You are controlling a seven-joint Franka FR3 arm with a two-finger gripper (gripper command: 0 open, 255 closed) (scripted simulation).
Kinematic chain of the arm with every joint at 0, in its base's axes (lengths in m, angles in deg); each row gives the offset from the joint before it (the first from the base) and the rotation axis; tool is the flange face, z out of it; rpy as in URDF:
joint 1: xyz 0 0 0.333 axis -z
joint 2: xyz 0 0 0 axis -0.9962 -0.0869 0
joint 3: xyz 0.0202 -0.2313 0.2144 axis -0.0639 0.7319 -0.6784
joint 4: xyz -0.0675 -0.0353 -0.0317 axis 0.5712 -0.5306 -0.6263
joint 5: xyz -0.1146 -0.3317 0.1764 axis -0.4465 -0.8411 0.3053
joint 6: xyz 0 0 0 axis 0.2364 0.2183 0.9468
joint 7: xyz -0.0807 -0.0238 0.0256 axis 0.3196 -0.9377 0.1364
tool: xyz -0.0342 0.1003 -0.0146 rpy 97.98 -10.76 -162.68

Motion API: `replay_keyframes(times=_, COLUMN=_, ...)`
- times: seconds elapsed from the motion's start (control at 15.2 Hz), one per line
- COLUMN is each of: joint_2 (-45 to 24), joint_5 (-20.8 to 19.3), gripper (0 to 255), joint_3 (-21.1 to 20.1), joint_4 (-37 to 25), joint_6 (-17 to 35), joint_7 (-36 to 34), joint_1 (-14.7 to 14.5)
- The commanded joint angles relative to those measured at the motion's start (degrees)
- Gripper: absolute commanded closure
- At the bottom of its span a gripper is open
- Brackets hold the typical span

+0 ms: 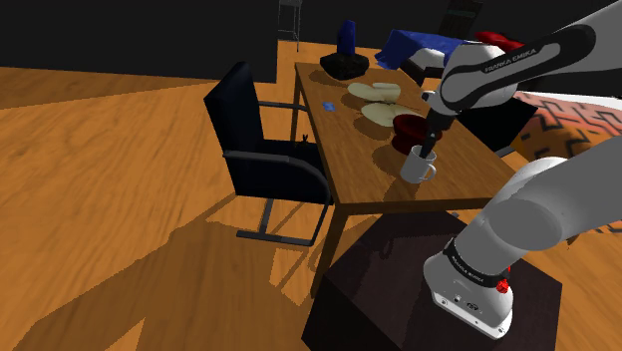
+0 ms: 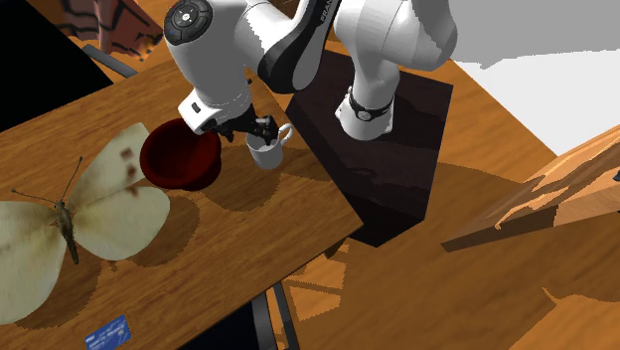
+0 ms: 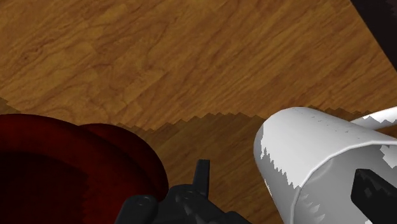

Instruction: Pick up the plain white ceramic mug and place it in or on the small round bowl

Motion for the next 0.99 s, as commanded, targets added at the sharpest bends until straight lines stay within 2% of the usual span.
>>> replay_keyframes(times=0.0, joint_2=-0.4, joint_5=0.0, gripper=0, joint_3=0.2, joint_4=0.1, joint_6=0.5, joint_7=0.0, joint_1=-0.1)
replay_keyframes(times=0.33, joint_2=-0.3, joint_5=0.0, gripper=0, joint_3=0.2, joint_4=0.1, joint_6=0.5, joint_7=0.0, joint_1=-0.1)
replay_keyframes(times=0.4, joint_2=-0.3, joint_5=0.0, gripper=255, joint_3=0.2, joint_4=0.1, joint_6=0.5, joint_7=0.0, joint_1=-0.1)
replay_keyframes(times=0.92, joint_2=-0.4, joint_5=0.0, gripper=255, joint_3=0.2, joint_4=0.1, joint_6=0.5, joint_7=0.0, joint_1=-0.1)
